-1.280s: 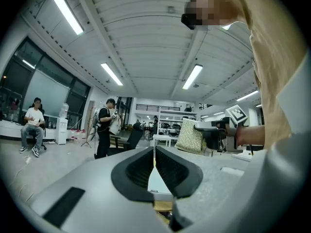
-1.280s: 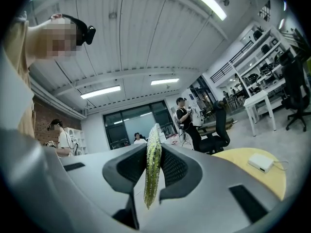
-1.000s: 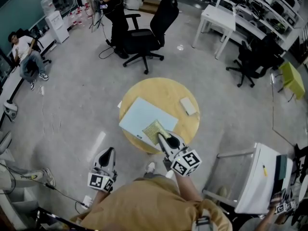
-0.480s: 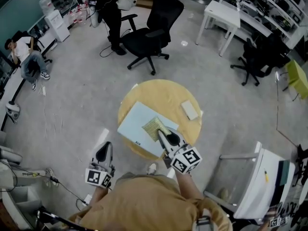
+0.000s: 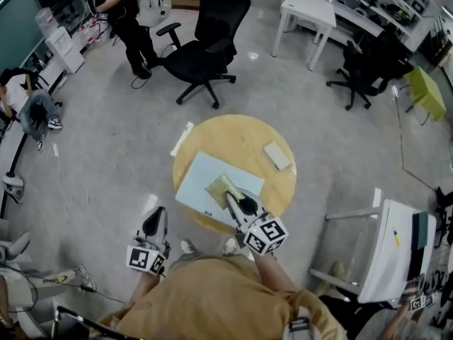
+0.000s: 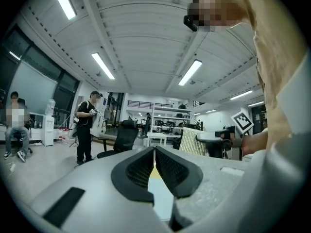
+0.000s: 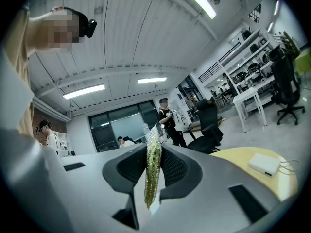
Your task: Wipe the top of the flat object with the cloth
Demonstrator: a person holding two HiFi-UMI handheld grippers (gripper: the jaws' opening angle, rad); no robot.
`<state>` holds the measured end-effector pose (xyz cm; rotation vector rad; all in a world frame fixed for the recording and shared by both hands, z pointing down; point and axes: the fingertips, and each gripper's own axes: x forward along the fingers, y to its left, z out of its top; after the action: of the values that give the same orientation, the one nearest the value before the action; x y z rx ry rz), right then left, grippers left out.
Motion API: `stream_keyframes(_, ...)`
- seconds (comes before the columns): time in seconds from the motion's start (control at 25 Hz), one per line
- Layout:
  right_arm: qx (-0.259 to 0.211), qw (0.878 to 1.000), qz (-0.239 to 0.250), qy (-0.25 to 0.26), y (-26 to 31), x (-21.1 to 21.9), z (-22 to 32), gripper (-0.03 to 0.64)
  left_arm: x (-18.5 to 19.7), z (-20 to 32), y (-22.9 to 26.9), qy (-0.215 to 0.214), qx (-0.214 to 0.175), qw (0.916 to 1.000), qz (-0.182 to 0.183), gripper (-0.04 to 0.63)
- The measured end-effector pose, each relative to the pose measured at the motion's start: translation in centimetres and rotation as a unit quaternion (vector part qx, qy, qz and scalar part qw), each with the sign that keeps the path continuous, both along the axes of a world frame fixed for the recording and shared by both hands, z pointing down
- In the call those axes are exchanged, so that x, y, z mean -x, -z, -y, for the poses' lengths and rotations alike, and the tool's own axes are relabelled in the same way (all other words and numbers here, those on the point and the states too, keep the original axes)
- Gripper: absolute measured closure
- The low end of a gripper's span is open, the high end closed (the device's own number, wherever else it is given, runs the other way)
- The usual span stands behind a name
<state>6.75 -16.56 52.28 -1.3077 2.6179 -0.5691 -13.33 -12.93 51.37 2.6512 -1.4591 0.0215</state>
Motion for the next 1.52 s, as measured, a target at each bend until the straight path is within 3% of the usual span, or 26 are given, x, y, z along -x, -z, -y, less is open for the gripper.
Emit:
stream_keyframes(0.24, 0.05, 0.998, 0.003, -0.022, -5.3, 6.6, 3.4, 0.551, 5.1, 3.7, -1.0, -0.021, 0.008, 0.9997, -0.002, 0.58)
stream_keyframes(0.64, 0.16, 0.987, 0.01, -0.017, -15.6, 14.1, 5.2, 0.552, 9.6, 4.7, -3.5, -0.039, 0.038, 0.9985, 0.006, 0.58)
stream_keyframes(0.88, 0.194, 0.981, -0.025, 0.001, -20.3, 17.6, 6.7, 0.552, 11.4, 5.5, -4.3, -0.036, 0.05, 0.998, 0.015, 0.58)
stream_keyframes(1.24, 0.232, 0.971, -0.06, -0.006, -23.9, 16.5, 7.4, 0.553, 11.6, 5.7, -4.4, -0.035, 0.052, 0.9979, 0.018, 0.58)
stream_keyframes(1.52, 0.238, 0.968, -0.066, -0.042, -23.8, 11.2, 6.8, 0.554, 9.2, 6.8, -4.4, -0.054, 0.052, 0.9971, 0.013, 0.58)
